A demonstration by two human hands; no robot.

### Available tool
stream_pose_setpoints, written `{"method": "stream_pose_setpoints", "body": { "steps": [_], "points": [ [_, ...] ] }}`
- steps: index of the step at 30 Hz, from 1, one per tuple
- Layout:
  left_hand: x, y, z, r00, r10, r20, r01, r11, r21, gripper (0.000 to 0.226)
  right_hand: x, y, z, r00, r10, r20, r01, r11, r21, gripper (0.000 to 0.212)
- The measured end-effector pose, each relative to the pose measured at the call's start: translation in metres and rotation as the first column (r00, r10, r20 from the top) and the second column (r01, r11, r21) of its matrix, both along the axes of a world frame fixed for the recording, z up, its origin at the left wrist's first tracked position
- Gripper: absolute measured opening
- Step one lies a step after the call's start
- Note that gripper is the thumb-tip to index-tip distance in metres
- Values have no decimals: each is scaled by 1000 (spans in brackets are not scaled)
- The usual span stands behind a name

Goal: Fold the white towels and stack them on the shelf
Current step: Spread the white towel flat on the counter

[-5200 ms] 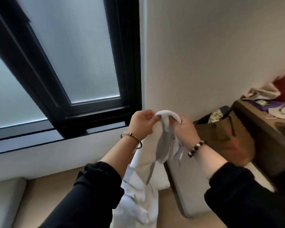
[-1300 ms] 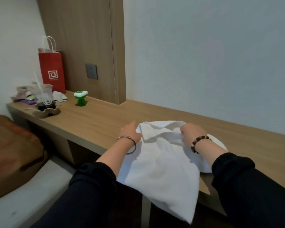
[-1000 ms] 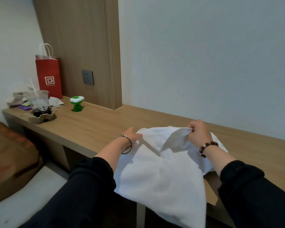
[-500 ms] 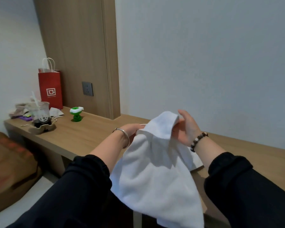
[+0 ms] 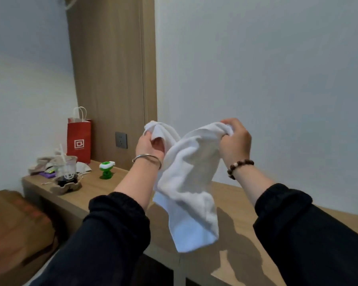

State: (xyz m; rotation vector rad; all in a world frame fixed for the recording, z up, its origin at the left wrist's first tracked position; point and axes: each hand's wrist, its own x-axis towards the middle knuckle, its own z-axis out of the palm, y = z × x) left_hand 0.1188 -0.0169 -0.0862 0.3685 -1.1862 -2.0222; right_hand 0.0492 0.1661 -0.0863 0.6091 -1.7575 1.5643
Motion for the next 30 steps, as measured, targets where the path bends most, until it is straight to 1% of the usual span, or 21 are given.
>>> {"method": "stream_pose_setpoints", "body": {
  "steps": [1,2,3,4,5,6,7,8,9,10,11,13,15,16,18,20,22,24,25,27,30],
  "points": [
    [-1,-11,1,996,84,35,-85,996,14,34,-6,8,0,992,-117,-35,116,993,-33,43],
    [-3,-24,-1,992,121,34,-122,992,24,38,-17,17,-3,971,-238,-30,237,971,-20,43],
    [-4,-33,-5,991,131,35,-132,991,23,39,-30,29,-8,931,-364,7,362,928,93,41],
    [-4,-41,-14,976,201,82,-194,978,-82,43,-44,42,-16,869,-492,59,451,835,316,39],
    [-4,-47,-25,949,275,152,-244,949,-198,50,-53,54,-27,797,-596,98,450,694,562,42],
    [-9,-50,-38,917,313,249,-228,920,-318,61,-60,63,-39,739,-663,118,379,554,741,49],
    [-11,-50,-55,891,308,333,-147,891,-430,72,-65,68,-53,713,-690,120,299,456,838,57],
    [-14,-48,-72,859,300,415,-34,842,-539,79,-67,68,-68,724,-681,109,240,397,886,63],
    [-16,-44,-90,819,294,493,96,777,-622,79,-67,64,-83,761,-643,90,196,360,912,66],
    [-20,-39,-108,776,281,565,244,692,-679,77,-65,57,-95,804,-588,86,146,335,931,67],
    [-22,-33,-124,726,262,636,391,604,-695,73,-61,48,-107,845,-526,101,87,322,943,67],
    [-28,-23,-148,640,273,719,569,461,-681,69,-51,29,-127,906,-392,159,-32,311,950,67],
    [-30,-18,-168,599,363,714,612,367,-700,58,-43,13,-146,942,-267,202,-125,280,952,68],
    [-29,-17,-176,586,405,702,630,317,-709,54,-40,8,-153,953,-216,210,-158,238,959,67],
    [-27,-22,-195,553,438,709,698,220,-681,62,-40,0,-169,958,-164,233,-211,142,967,67],
    [-22,-25,-204,550,505,665,723,110,-682,72,-40,2,-180,950,-178,257,-242,103,965,71],
    [-22,-25,-208,563,565,603,721,21,-692,75,-44,2,-191,937,-191,294,-283,85,955,72],
    [-22,-26,-214,602,580,549,683,-19,-730,67,-45,0,-206,937,-176,302,-286,109,952,65],
    [-21,-27,-217,623,574,531,657,-16,-754,61,-44,-1,-213,945,-163,285,-264,137,955,62],
    [-19,-32,-221,660,551,512,603,18,-797,51,-43,-3,-221,963,-153,222,-196,166,966,60],
    [-12,-35,-220,663,549,509,579,54,-813,42,-42,-7,-212,980,-125,156,-138,137,981,57]
  ]
}}
